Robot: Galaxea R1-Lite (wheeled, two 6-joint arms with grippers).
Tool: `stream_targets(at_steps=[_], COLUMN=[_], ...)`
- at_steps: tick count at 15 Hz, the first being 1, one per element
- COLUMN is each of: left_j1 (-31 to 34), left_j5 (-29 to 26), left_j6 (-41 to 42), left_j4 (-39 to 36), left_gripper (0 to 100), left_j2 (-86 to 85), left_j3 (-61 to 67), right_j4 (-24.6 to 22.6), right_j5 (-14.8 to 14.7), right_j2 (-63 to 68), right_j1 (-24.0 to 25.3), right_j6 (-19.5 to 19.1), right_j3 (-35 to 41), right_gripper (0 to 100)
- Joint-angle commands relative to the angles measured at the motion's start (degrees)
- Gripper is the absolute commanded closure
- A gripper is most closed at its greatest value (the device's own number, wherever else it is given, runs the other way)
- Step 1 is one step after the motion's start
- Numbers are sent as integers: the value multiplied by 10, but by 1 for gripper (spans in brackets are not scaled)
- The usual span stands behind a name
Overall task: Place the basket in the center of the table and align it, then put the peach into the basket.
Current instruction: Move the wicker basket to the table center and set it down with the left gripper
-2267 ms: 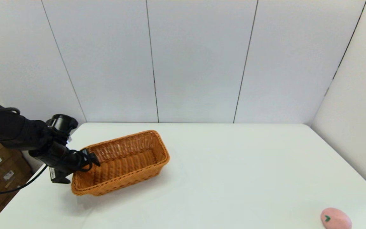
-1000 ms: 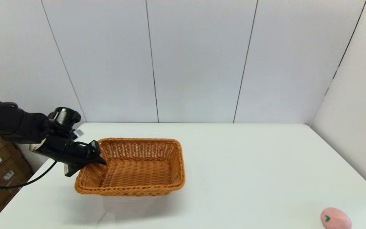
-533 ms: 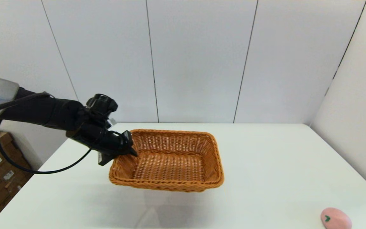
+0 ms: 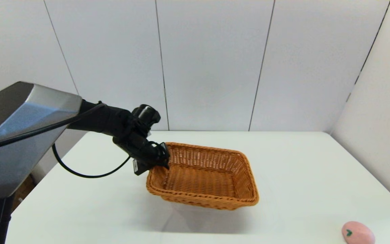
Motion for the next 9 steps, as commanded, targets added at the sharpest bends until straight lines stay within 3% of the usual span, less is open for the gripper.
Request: stream_targets(at_steps=[1,4,5,9], left_j1=[-8,-14,-15,-16], left_j5=[2,23,27,29], left_j6=[-21,-26,-27,-26], left_j4=[9,22,22,22], left_gripper=[100,100,0,0], left_j2=[35,48,51,42], left_j3=[-37,-47,-47,-44], right_j4=[0,0,0,0], right_j5=[0,0,0,0], right_j2=[0,0,0,0], right_j1=[0,0,0,0], right_j6=[0,0,0,0], right_j3=[0,0,0,0], right_gripper=[0,0,0,0])
